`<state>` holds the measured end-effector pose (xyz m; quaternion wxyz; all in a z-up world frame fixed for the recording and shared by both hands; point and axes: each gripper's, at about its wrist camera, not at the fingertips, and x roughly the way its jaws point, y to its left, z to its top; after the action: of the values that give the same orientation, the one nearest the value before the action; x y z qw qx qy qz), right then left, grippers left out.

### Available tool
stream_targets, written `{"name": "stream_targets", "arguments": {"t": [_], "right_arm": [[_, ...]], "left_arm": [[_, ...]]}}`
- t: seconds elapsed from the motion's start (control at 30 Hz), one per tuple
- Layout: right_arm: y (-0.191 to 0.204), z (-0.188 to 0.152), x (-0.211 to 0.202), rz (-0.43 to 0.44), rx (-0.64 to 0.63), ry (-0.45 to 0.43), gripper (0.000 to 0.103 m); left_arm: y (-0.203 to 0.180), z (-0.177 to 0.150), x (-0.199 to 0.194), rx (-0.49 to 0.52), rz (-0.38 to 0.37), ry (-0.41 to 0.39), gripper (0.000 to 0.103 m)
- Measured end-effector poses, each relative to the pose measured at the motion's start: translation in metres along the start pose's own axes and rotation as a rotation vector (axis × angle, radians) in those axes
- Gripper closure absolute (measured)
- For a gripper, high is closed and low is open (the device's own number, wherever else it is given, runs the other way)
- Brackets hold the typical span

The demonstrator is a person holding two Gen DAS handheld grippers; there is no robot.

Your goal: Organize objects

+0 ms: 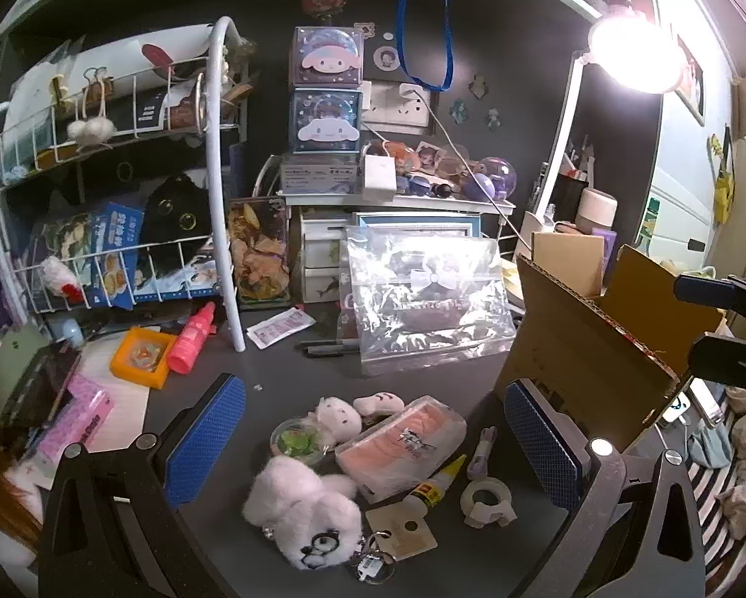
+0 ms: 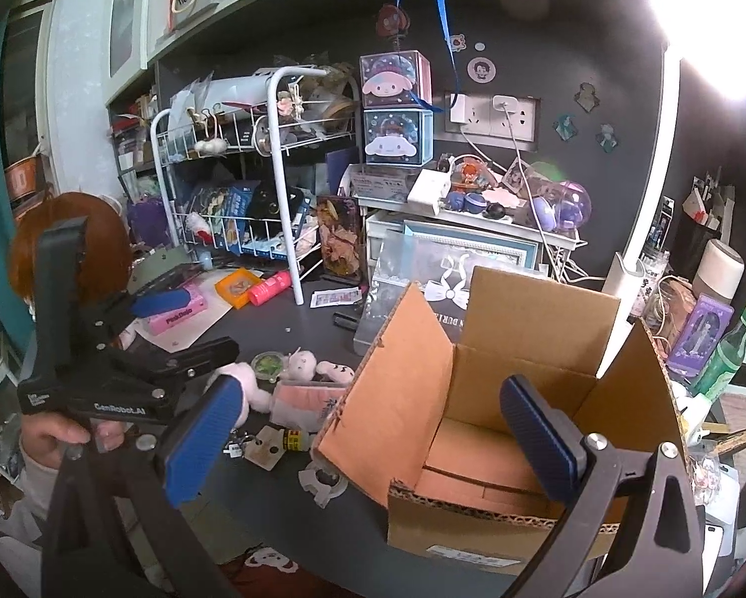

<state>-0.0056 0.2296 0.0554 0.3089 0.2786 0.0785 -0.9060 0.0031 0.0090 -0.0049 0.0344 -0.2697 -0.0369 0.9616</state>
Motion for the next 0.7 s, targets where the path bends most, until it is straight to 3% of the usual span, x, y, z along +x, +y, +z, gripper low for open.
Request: {"name": "stream_targets", "arguments": {"t": [0.7], "right_arm": [[0.028, -0.001, -0.008, -0.103, -0.106, 0.000, 0.000]], "left_arm": [[0.006, 0.000, -0.004, 0.006, -0.035, -0.025, 0.000]]}}
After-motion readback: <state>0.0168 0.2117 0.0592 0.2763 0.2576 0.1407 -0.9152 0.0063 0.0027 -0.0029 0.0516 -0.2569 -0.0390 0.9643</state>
